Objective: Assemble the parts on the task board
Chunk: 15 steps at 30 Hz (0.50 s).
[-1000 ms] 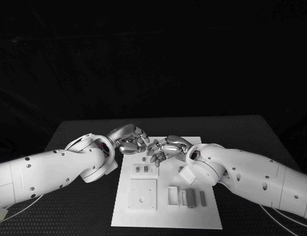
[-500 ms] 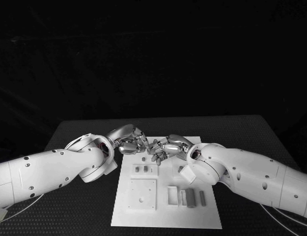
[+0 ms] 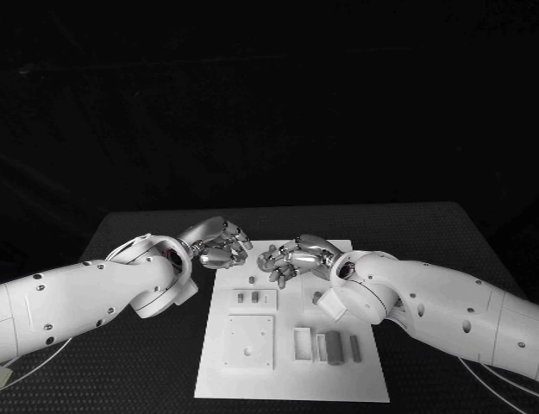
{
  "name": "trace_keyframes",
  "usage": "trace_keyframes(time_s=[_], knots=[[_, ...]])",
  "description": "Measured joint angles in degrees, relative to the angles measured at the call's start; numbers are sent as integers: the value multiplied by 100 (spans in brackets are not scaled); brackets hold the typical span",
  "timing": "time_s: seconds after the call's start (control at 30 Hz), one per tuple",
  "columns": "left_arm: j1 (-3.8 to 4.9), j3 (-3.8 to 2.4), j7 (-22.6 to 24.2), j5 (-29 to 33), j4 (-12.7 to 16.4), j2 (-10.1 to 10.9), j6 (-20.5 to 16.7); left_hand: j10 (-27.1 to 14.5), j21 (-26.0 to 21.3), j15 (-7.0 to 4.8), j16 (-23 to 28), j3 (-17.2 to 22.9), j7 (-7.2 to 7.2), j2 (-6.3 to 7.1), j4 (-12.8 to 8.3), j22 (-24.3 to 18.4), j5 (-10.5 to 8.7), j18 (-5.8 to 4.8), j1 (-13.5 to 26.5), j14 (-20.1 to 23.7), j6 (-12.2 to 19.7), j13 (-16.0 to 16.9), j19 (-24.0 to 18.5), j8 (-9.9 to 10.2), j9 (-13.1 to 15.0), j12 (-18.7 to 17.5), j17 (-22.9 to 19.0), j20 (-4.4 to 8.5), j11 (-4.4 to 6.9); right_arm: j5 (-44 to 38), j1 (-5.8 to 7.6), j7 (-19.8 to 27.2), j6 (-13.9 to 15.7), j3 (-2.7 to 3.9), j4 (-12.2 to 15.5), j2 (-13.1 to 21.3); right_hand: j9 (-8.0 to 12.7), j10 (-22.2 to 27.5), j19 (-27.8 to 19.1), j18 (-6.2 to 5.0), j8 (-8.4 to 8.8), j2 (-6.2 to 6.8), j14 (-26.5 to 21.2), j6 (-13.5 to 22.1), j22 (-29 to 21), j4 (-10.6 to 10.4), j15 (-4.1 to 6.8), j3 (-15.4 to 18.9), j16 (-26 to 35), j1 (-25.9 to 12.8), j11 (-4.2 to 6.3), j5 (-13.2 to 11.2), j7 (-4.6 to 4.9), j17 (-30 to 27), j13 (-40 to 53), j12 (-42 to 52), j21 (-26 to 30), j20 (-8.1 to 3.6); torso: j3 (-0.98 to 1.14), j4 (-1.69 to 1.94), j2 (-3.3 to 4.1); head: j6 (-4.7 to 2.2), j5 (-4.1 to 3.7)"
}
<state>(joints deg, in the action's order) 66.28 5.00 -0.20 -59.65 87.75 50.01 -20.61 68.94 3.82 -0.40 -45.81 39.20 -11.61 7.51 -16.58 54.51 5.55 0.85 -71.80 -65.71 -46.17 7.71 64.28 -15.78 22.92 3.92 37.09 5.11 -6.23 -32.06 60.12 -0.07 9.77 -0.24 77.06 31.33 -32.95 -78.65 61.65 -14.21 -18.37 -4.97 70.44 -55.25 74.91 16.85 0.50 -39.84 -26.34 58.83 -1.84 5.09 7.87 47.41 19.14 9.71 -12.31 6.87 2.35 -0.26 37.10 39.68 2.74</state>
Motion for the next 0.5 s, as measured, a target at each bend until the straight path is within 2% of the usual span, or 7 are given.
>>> trace_keyframes(time_s=[0.1,0.13,0.2,0.27,0.37,0.4,0.5], knots=[[24,1,-9,247,-72,2,59,-219,0,65,49,-185,-3,185,68,-10,0,0,262,65,84,-58,-49,20,-5,-28,22,-49,-53,-63,0,35,29,0,10,12,-2,0,20,0,-12,0,20,-1,0,0,20,0,-6,0,0,0,-1,77,95,27,-43,-21,-1,0,0,-9,4],[38,3,-9,416,-111,2,95,-320,0,92,55,-347,-3,258,120,-10,0,0,473,92,85,-82,-83,19,3,-28,37,-61,-89,-101,0,50,43,0,13,18,-2,0,21,0,-18,0,21,-1,0,0,20,0,-28,0,0,0,-1,106,132,44,-43,-21,2,0,0,-12,4],[70,6,-9,774,-197,-4,155,-385,0,119,55,-607,0,307,256,-10,0,-1,849,119,-1,-98,-113,-69,50,-28,59,-51,-103,-172,0,73,62,0,18,27,-2,0,21,0,-43,0,20,-1,0,0,20,0,-28,0,0,-1,-1,138,176,57,-73,-21,3,0,0,-14,4],[112,6,-5,1349,-317,-13,236,-386,0,123,55,-822,39,271,432,-16,-8,-1,1206,123,-106,-96,-133,-145,91,23,86,-69,-105,-286,0,99,78,0,26,36,-3,0,21,0,-43,0,20,-1,0,0,20,0,-28,0,0,-1,-1,162,215,57,-74,-21,6,0,0,-15,7],[161,6,-9,2220,-490,-16,467,-289,0,97,79,-1022,107,71,623,-37,-167,-2,1549,148,-236,-54,-175,-235,129,162,125,-30,-58,-458,0,135,87,0,42,40,-5,0,20,0,-43,1,20,-2,0,0,20,1,-28,0,0,-5,-2,193,264,88,-92,-20,9,-3,-1,-18,14],[174,6,-20,2434,-534,-18,568,-263,0,84,94,-1074,118,25,627,-48,-209,-1,1596,159,-248,-45,-177,-235,131,179,133,-30,-40,-504,0,143,87,0,45,42,-5,0,20,-1,-43,1,20,-2,0,0,20,1,-28,0,0,-5,-3,201,271,88,-101,-21,10,-3,-1,-18,15],[195,6,-59,3012,-594,-28,887,-307,0,112,198,-1198,116,26,608,-95,-250,-1,1715,279,-248,-55,-349,-235,131,168,129,-61,-64,-620,0,166,86,0,49,45,-7,0,20,0,-43,1,20,-3,0,0,20,1,-28,0,0,-5,-3,214,297,88,-101,-20,10,-7,-1,-19,16]])
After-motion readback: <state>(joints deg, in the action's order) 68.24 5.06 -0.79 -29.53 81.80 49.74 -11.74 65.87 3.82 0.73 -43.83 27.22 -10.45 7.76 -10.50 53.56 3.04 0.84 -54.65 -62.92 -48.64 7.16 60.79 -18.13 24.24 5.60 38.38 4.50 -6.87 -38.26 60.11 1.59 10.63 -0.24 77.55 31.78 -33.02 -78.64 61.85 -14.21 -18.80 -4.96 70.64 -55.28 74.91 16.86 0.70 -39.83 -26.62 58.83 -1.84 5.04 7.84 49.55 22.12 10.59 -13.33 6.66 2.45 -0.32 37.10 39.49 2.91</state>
